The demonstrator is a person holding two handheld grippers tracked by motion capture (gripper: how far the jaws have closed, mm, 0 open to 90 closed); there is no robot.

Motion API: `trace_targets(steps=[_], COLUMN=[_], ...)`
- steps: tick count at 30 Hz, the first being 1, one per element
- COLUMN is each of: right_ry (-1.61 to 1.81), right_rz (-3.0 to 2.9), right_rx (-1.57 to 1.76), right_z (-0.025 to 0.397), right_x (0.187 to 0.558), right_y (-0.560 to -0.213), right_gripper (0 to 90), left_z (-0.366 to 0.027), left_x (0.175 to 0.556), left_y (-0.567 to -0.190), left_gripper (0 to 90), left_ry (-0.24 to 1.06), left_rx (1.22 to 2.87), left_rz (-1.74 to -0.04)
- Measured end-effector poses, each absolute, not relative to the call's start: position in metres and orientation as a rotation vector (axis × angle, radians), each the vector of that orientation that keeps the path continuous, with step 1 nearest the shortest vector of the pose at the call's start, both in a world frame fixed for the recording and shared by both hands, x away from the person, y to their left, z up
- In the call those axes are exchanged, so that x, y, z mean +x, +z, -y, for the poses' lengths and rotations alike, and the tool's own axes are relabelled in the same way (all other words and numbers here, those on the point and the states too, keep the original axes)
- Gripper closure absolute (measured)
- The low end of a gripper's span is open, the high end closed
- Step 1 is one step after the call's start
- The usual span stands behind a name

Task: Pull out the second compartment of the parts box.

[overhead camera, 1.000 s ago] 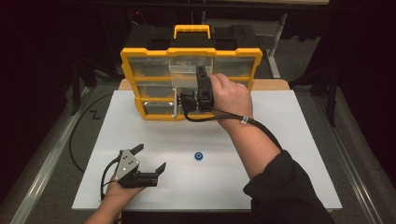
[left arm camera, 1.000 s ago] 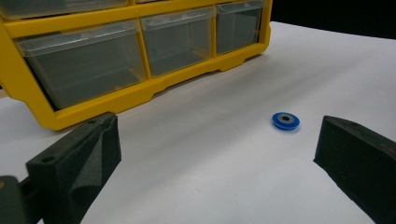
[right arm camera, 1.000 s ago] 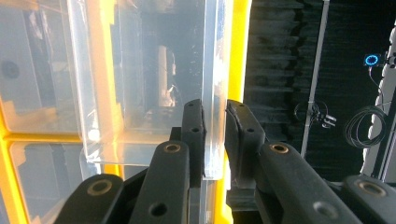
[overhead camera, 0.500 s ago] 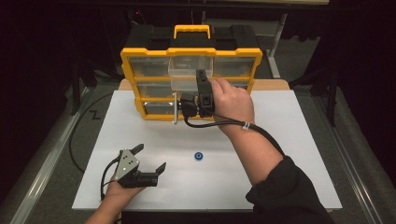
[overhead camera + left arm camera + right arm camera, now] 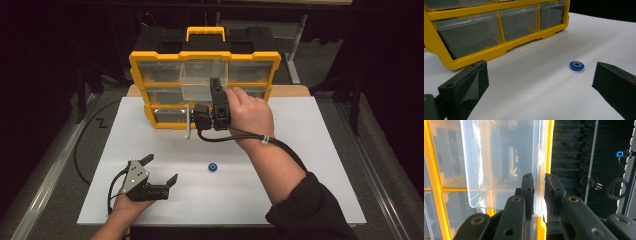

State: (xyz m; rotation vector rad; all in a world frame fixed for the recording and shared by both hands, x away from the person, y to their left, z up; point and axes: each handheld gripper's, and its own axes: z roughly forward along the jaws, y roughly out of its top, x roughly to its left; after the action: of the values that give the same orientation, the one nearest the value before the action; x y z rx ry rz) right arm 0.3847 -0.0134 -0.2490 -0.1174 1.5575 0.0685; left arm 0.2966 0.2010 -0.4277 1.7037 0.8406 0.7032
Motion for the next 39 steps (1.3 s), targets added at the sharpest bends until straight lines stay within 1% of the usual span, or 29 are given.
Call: trace_targets(steps=[26, 28, 33, 39], right_ry=[0.079, 0.079, 0.08, 0.083], right_rz=[-1.54, -1.546, -1.558, -1.576], right_rx=[-0.13, -0.129, -0.125, -0.115], right_z=[0.016, 0.016, 0.018, 0.023], right_x=[0.376, 0.376, 0.375, 0.372], right_y=[-0.254, -0.254, -0.254, -0.257], right_gripper=[80.1, 78.2, 68.7, 62.7], left_z=[-0.2, -0.2, -0.2, -0.2], left_x=[0.297, 0.297, 0.297, 0.297], left_y=[-0.428, -0.428, -0.428, -0.428], left_gripper=[1.0, 1.0, 1.0, 1.0], left_ry=[0.702, 0.702, 0.701, 0.702], left_rx=[1.709, 1.709, 1.709, 1.711], left_rz=[-0.836, -0.837, -0.836, -0.835])
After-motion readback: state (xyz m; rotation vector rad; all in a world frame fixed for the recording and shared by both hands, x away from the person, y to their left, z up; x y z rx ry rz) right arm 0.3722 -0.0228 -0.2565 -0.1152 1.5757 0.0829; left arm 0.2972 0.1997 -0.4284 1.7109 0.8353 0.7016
